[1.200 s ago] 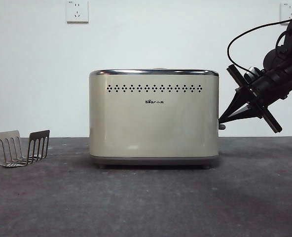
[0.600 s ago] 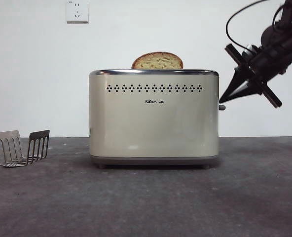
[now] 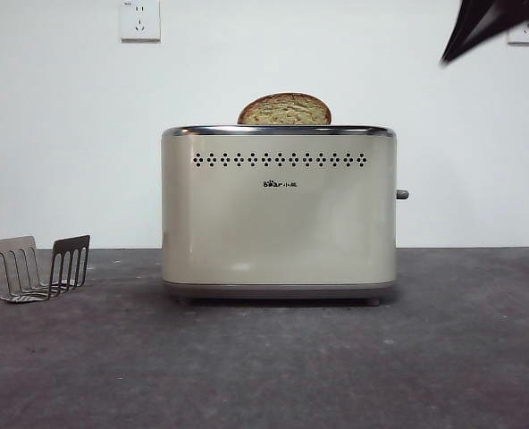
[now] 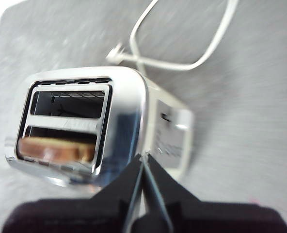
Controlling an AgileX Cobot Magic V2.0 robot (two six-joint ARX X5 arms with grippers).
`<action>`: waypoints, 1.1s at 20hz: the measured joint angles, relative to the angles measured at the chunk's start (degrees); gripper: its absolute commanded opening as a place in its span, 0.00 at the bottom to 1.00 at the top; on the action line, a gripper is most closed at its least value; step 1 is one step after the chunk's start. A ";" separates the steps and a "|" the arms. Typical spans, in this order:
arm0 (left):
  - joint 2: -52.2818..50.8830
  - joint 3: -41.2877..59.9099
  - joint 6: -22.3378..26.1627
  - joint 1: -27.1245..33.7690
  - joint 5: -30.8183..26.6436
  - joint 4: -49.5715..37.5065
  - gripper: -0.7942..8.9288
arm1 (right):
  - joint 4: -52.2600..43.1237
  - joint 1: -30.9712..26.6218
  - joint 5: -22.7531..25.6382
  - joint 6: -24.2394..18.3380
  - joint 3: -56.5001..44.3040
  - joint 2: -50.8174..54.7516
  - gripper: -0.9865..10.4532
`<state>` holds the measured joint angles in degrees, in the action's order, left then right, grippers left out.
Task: Pick up a slice of bread from the rack,put the bread on the toaster,press the button
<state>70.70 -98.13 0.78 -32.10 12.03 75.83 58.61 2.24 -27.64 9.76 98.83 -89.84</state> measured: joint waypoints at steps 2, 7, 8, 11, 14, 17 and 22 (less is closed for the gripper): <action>0.00 0.00 0.00 -0.02 0.00 0.00 0.07 | 2.97 0.00 2.67 -0.57 0.28 6.54 0.08; 0.00 0.00 0.00 0.00 0.00 0.00 0.07 | 9.42 0.00 5.53 -0.81 2.32 17.81 0.09; 0.00 0.00 0.00 -0.02 0.00 0.00 0.07 | 10.29 0.00 6.64 -0.83 2.54 18.60 0.09; 0.00 0.00 0.00 0.00 -0.02 0.00 0.07 | 12.48 0.00 8.87 -0.83 2.99 18.73 0.09; 0.00 0.00 0.00 -0.02 0.07 0.00 0.07 | 12.98 0.00 11.37 -0.83 3.06 18.08 0.09; 0.11 0.00 0.00 0.00 0.04 0.00 0.07 | 13.75 0.00 14.86 -0.92 3.08 17.22 0.09; -1.66 0.00 4.00 1.81 -0.52 -0.02 0.08 | 13.77 0.00 19.65 -1.25 3.08 15.85 0.09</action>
<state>69.04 -98.13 4.78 -30.28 11.51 75.81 72.38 2.24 -7.99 8.51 101.91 -74.00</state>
